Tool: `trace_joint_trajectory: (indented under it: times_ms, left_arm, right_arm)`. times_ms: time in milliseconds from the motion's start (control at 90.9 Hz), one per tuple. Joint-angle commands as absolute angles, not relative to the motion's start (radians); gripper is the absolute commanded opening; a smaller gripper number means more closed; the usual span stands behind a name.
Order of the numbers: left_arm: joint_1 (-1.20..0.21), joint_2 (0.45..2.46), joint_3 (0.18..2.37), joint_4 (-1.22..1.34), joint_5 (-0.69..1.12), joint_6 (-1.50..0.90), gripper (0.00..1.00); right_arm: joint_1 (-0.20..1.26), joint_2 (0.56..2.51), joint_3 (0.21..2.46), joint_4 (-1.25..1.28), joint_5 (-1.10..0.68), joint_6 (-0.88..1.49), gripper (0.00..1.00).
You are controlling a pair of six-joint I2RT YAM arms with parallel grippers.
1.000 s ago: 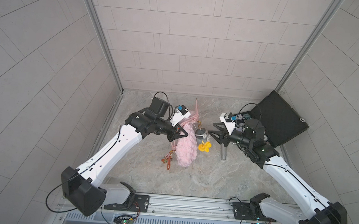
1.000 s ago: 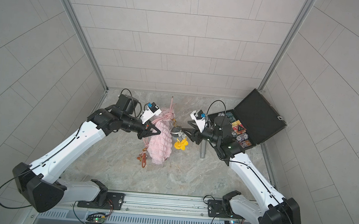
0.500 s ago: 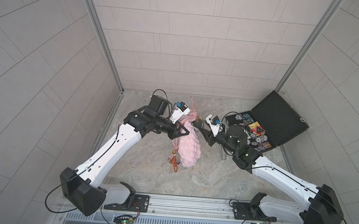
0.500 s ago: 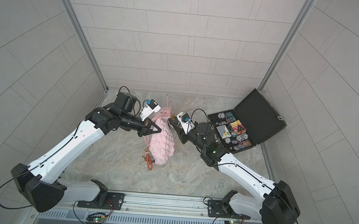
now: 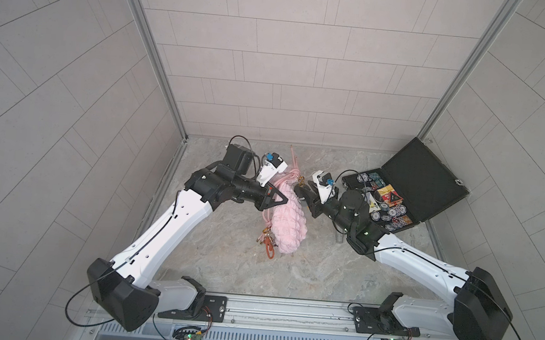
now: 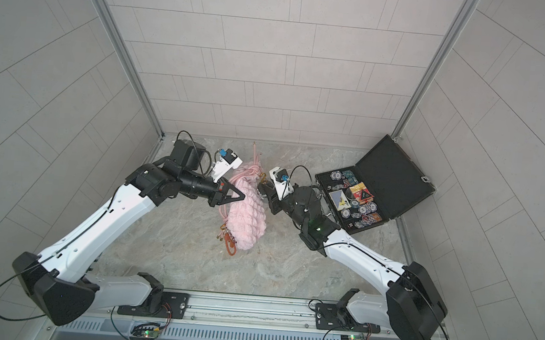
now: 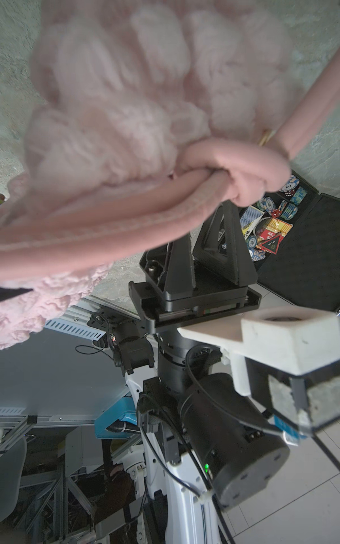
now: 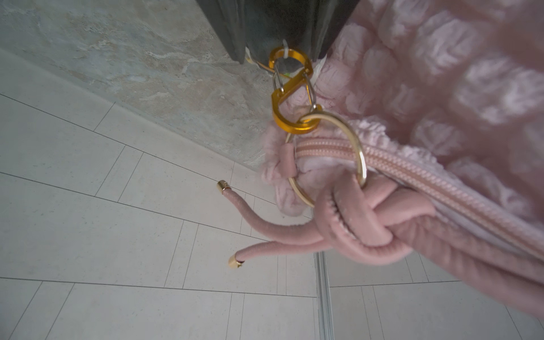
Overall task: Remove the decoration from the bag
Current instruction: Remove the decoration item from the bag.
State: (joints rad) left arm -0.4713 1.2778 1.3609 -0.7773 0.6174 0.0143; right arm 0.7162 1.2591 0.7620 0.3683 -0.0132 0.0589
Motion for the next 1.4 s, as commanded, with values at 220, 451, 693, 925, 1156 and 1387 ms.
trace_joint_trajectory:
  times_ms: [220,451,693,925,1156,1387]
  left_arm:
    - [-0.474,1.261,1.381,-0.726,0.662,0.012,0.00]
    - [-0.476,1.263,1.375,-0.724,0.664,0.012,0.00]
    - [-0.477,1.259,1.367,-0.721,0.663,0.012,0.00]
    - [-0.479,1.258,1.359,-0.713,0.667,0.011,0.00]
    - [-0.484,1.259,1.353,-0.712,0.668,0.010,0.00]
    - [-0.485,1.257,1.349,-0.712,0.668,0.012,0.00]
  right_arm:
    - [0.729,1.286,0.785,0.437,0.002,0.099,0.37]
    - [0.732,1.298,0.798,0.481,-0.018,0.121,0.37]
    - [0.732,1.313,0.808,0.487,-0.013,0.155,0.33]
    - [0.732,1.318,0.807,0.496,0.000,0.184,0.31]
    - [0.732,1.319,0.814,0.500,-0.014,0.196,0.30]
    - [0.732,1.319,0.807,0.506,-0.009,0.206,0.13]
